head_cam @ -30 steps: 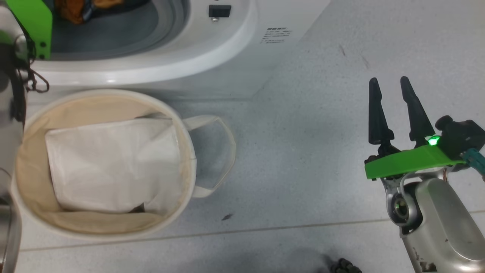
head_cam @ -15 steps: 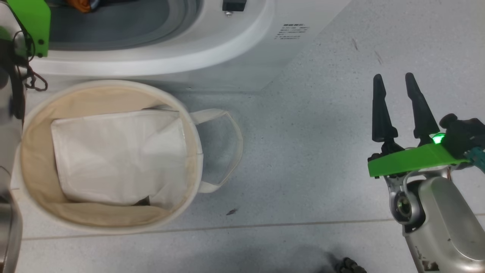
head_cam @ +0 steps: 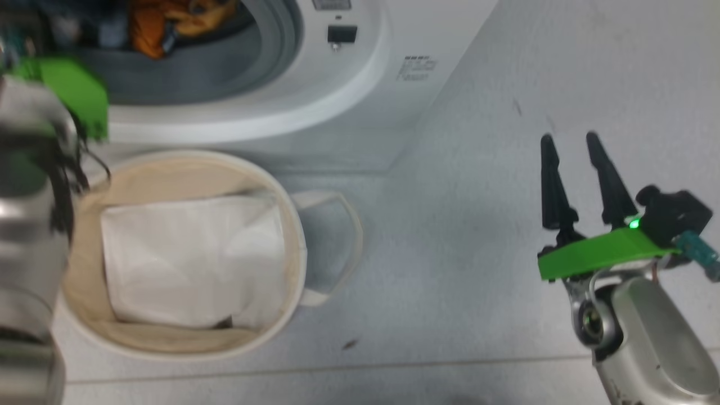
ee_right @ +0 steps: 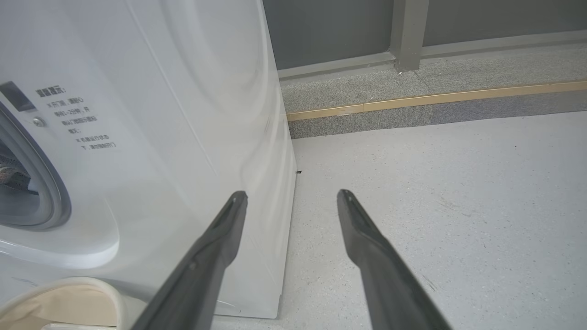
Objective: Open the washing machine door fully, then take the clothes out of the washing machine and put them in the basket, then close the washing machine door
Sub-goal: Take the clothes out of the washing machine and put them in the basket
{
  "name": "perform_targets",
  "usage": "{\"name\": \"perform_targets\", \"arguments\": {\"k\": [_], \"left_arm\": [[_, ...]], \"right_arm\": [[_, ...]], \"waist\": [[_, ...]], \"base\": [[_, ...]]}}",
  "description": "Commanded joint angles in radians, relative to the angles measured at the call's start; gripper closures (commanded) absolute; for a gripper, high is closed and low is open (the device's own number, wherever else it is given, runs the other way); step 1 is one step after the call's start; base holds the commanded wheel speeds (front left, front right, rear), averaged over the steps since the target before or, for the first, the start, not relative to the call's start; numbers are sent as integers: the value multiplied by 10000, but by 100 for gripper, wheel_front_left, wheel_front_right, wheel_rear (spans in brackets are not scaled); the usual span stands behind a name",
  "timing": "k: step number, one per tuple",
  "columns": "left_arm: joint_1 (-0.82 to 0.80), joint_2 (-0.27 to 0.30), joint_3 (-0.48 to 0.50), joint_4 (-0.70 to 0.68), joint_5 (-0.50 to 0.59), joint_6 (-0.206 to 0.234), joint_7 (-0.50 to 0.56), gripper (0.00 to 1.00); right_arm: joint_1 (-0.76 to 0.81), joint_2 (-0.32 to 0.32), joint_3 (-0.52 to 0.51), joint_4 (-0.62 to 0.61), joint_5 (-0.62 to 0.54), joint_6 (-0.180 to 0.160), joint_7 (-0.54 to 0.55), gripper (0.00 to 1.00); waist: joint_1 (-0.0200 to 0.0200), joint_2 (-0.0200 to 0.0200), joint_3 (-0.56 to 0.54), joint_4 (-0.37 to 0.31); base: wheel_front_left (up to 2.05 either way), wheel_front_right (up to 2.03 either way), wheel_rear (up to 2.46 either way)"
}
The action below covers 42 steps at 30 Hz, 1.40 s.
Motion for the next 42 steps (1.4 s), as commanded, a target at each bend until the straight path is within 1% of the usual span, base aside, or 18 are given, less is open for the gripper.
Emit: {"name": "perform_targets", "arguments": {"k": [1, 3, 6, 8, 9, 11, 13, 16, 17, 21, 23, 26, 31, 35, 38, 42], "left_arm": [[218, 406, 314, -220, -230, -76, -363, 100], [721, 364, 414, -322, -397, -238, -687, 100], [1540, 246, 746, -784, -810, -547, -865, 100], [2148, 212, 1069, -1698, -1084, -771, -880, 100], [2148, 212, 1069, -1698, -1084, -771, -880, 100], [2913, 170, 1331, -2791, -1216, -961, -884, 100], [3702, 80, 1753, -3831, -1498, -1290, -885, 100], [4877, -20, 2371, -5186, -1952, -2088, -886, 100], [5262, -20, 2560, -5621, -2045, -2290, -887, 100], [6718, -8, 3084, -7278, -2244, -2751, -887, 100], [7376, -64, 3210, -8132, -2379, -2874, -888, 100], [8338, -92, 3136, -9411, -2593, -2963, -888, 100], [9792, 28, 2840, -11466, -3014, -2994, -888, 100], [10794, 51, 2977, -12987, -3326, -2996, -888, 100], [11440, 18, 3091, -13837, -3528, -2975, -882, 100], [12096, -160, 3206, -14489, -4337, -2924, -535, 100]], "right_arm": [[354, -49, 236, -169, 83, 75, -122, 0], [474, -55, 307, -47, 140, 75, -122, 0], [672, -56, 380, 124, 233, 75, -122, 0], [827, -72, 409, 233, 288, 75, -122, 0], [827, -72, 409, 233, 288, 75, -122, 0], [995, -85, 406, 337, 350, 75, -122, 0], [1162, -112, 435, 447, 378, 75, -122, 0], [1370, -109, 496, 581, 429, 75, -122, 0], [1428, -99, 524, 629, 445, 75, -122, 0], [1602, -56, 662, 801, 513, 75, -122, 0], [1702, -48, 677, 874, 557, 75, -122, 0], [1858, -24, 713, 985, 609, 75, -122, 0], [1970, 0, 781, 1058, 660, 75, -122, 0], [1985, -7, 802, 1097, 675, 75, -122, 0], [1999, -28, 850, 1139, 677, 75, -122, 0], [1978, -67, 883, 1168, 686, 75, -122, 0]], "waist": [[-1, 0, -676, 113], [-1, 0, -1080, 204], [-1, 0, -1659, 382], [-1, 0, -2016, 526], [-1, 0, -2016, 526], [-1, 0, -2368, 688], [-1, 0, -2705, 833], [-1, 0, -3173, 981], [-1, 0, -3315, 1009], [-1, 0, -3753, 1047], [-1, 0, -3938, 1088], [-1, 0, -4173, 1143], [-1, 0, -4393, 1246], [-1, 0, -4485, 1316], [-1, 0, -4532, 1365], [-1, 0, -4549, 1386]], "base": [[0, 0, 0], [0, 0, 0], [0, 0, 0], [0, 0, 0], [0, 0, 0], [0, 0, 0], [0, 0, 0], [0, 0, 0], [0, 0, 0], [0, 0, 0], [0, 0, 0], [0, 0, 0], [0, 0, 0], [0, 0, 0], [0, 0, 0], [0, 0, 0]]}}
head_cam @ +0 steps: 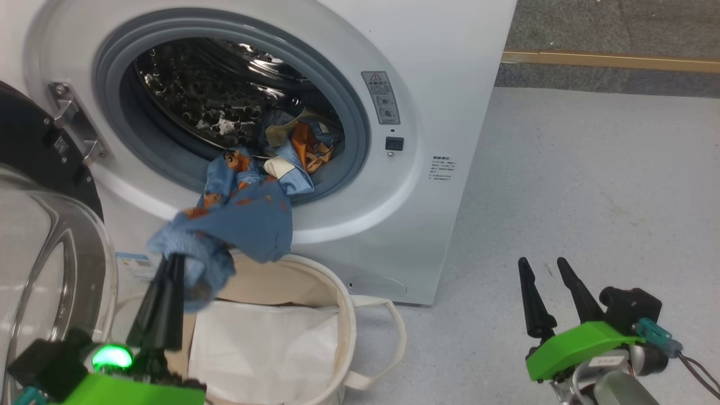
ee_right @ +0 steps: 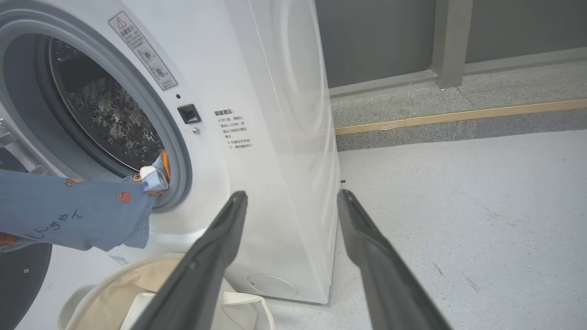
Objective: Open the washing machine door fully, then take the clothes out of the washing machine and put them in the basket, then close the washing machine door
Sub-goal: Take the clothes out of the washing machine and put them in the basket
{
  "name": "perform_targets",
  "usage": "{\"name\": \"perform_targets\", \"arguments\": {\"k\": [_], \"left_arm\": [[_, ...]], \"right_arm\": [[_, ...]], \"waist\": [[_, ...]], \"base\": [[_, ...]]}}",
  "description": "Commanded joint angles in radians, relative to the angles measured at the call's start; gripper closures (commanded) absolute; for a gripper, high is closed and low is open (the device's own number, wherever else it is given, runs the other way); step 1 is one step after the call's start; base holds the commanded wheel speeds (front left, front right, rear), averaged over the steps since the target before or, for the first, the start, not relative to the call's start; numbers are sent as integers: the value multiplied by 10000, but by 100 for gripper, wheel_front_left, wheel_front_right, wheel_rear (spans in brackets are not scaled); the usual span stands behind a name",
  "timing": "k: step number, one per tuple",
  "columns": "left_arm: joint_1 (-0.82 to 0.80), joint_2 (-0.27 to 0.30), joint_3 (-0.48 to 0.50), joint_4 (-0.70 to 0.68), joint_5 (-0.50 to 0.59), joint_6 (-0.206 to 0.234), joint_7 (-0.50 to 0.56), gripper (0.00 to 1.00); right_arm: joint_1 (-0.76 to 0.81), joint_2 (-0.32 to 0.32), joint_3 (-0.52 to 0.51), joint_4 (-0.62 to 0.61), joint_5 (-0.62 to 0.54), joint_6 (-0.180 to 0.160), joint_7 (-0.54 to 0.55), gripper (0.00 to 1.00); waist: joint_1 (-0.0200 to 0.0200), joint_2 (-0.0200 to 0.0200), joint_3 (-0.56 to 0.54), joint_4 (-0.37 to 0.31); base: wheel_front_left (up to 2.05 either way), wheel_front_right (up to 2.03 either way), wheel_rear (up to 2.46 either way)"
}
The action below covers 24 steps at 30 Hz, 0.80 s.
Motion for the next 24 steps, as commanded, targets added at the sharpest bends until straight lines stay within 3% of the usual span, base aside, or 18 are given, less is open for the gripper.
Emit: {"name": "perform_targets", "arguments": {"k": [1, 5, 13, 24], "left_arm": [[-152, 218, 440, -374, -54, 22, 177, 100], [-11, 287, 181, 381, 47, 69, 444, 100], [-942, 48, -527, 3705, 409, 45, 577, 100], [-3965, -599, -1150, 10915, 718, -27, 174, 100]], "right_arm": [[-160, -97, 187, -272, 59, 75, -124, 0], [-214, -138, 214, -290, 49, 75, -124, 0], [-395, -244, 217, -358, -2, 75, -124, 0], [-978, -274, 113, -638, -130, 75, -124, 0]], "waist": [[1, -1, 17, -5], [1, -1, 68, -27], [1, -1, 428, -164], [1, -1, 1526, -771]], "base": [[0, 0, 0], [0, 0, 0], [0, 0, 0], [0, 0, 0]]}}
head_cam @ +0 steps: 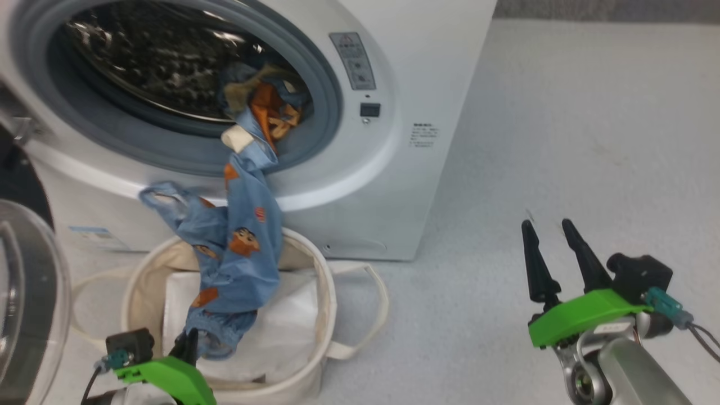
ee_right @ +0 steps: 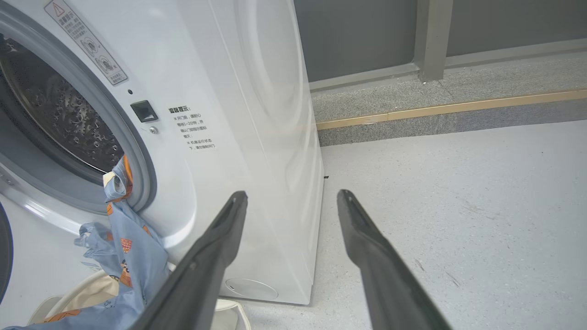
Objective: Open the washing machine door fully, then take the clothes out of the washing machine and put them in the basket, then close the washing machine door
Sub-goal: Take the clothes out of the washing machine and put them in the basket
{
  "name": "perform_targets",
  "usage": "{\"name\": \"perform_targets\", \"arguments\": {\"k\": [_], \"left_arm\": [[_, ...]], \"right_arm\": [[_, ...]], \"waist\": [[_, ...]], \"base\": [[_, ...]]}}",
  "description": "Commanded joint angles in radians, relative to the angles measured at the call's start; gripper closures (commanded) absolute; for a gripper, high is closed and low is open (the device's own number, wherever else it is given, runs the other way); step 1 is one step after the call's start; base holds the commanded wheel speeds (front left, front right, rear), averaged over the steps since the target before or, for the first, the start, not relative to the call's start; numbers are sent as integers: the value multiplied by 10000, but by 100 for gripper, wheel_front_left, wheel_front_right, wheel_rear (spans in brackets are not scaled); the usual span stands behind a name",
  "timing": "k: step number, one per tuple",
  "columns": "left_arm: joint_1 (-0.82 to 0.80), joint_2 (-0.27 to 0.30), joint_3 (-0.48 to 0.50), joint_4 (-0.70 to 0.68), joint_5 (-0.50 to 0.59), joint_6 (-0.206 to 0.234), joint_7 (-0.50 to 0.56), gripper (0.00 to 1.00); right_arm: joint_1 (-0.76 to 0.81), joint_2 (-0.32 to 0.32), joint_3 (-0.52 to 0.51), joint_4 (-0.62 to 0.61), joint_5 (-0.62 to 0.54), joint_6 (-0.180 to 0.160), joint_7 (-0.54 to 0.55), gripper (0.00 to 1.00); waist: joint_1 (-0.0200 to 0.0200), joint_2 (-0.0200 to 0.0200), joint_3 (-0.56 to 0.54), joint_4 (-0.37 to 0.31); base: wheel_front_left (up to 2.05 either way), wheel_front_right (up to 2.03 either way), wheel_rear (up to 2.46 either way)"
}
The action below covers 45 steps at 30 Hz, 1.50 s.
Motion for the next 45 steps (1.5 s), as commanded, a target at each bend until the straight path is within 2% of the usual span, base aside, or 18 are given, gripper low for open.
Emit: {"name": "perform_targets", "arguments": {"k": [1, 6, 10, 12, 13, 14, 15, 22, 33, 39, 45], "left_arm": [[-400, 207, 275, 17, -43, -30, -111, 100], [-1604, 135, 274, 1820, -277, -53, -147, 100], [-2076, 198, 337, 2308, -437, -57, -38, 100], [-2206, 254, 380, 2437, -500, -26, 12, 94], [-2245, 270, 385, 2484, -516, 4, 49, 79], [-2276, 283, 394, 2519, -535, 33, 61, 31], [-2301, 284, 413, 2546, -562, 75, 44, 0], [-2305, 234, 302, 2634, -558, 107, 29, 0], [-2183, 507, 279, 2309, -455, -2, -558, 0], [-1722, 944, 731, 662, -62, -25, -571, 0], [-864, 1089, 1411, -1167, 621, -31, -573, 0]], "right_arm": [[-309, -88, 128, -370, -99, 75, -124, 0], [-639, -88, 13, -692, -216, 75, -124, 0], [-751, -77, -183, -860, -294, 75, -124, 0], [-787, -66, -293, -932, -334, 75, -124, 0], [-797, -59, -343, -962, -353, 75, -124, 0], [-808, -49, -384, -991, -372, 75, -124, 0], [-810, -45, -422, -1014, -385, 75, -124, 0], [-754, -20, -520, -1053, -462, 75, -124, 0], [-535, 64, -315, -785, -407, 75, -124, 0], [-317, 145, -147, -489, -335, 75, -124, 0], [12, 212, -43, -273, -212, 75, -124, 0]], "waist": [[1, -1, 327, -246], [1, -1, 1365, -722], [1, -1, 1917, -958], [1, -1, 2098, -1039], [1, -1, 2159, -1067], [1, -1, 2205, -1095], [1, -1, 2225, -1105], [1, -1, 2088, -1026], [1, -1, 1084, -764], [1, -1, 212, -650], [1, -1, -679, -611]], "base": [[0, 0, 0], [0, 0, 0], [0, 0, 0], [0, 0, 0], [0, 0, 0], [0, 0, 0], [0, 0, 0], [0, 0, 0], [0, 0, 0], [0, 0, 0], [0, 0, 0]]}}
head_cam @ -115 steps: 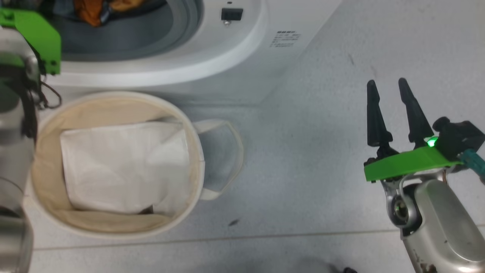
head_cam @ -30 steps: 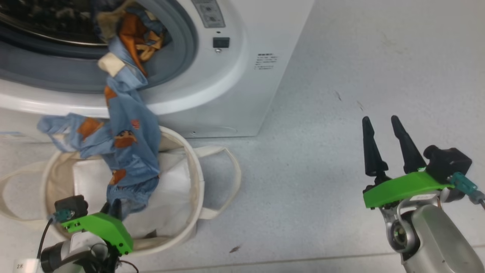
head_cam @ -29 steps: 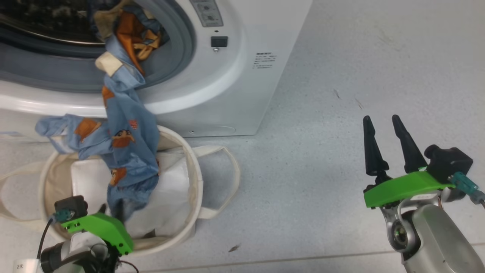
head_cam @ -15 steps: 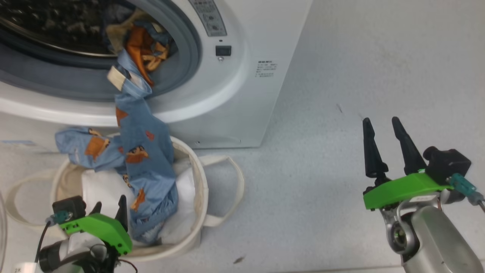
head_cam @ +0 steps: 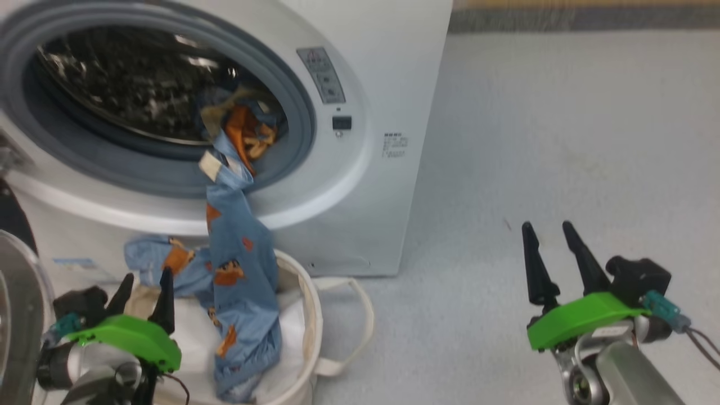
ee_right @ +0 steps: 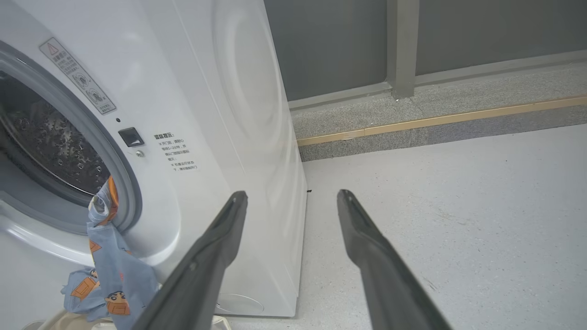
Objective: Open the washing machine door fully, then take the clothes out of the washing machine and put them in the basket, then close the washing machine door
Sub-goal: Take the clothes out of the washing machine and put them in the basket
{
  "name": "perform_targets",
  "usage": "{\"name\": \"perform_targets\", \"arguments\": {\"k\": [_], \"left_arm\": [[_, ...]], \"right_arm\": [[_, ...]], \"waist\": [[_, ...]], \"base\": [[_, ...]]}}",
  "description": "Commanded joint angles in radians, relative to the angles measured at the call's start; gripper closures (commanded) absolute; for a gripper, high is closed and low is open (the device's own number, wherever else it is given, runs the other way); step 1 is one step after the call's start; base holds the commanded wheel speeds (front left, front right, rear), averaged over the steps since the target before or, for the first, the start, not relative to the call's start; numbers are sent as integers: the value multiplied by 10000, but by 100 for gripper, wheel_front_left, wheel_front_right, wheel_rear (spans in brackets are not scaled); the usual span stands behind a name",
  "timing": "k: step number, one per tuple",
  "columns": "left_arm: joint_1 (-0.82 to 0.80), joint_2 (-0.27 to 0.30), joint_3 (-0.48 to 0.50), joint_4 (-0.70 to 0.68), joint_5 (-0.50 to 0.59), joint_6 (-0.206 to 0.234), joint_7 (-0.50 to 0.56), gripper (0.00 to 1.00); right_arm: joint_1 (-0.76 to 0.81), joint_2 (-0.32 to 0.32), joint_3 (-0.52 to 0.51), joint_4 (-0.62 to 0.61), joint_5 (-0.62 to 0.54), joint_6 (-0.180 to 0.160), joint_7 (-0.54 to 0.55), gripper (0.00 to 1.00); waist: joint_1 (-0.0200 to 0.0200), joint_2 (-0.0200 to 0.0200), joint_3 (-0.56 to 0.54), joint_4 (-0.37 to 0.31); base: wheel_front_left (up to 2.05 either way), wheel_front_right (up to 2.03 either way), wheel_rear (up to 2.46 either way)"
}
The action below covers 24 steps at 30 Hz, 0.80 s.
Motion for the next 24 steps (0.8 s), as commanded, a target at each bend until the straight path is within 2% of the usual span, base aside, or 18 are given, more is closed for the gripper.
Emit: {"name": "perform_targets", "arguments": {"k": [1, 7, 14, 24], "left_arm": [[-63, 460, 478, -442, 50, -33, -128, 0], [819, 515, 1337, -2502, 500, -41, -129, 0], [1987, 432, 1888, -4379, 653, -45, -129, 0], [3377, 418, 2057, -6028, 981, 407, -106, 0]], "right_arm": [[36, 15, 193, -243, 43, 75, -124, 0], [280, 73, 307, -113, 122, 75, -124, 0], [411, 136, 342, -61, 181, 75, -124, 0], [558, 151, 406, -23, 230, 75, -124, 0]], "waist": [[0, -1, -381, 20], [0, -1, -915, 8], [0, -1, -1234, 13], [0, -1, -1476, -46]], "base": [[0, 0, 0], [0, 0, 0], [0, 0, 0], [0, 0, 0]]}}
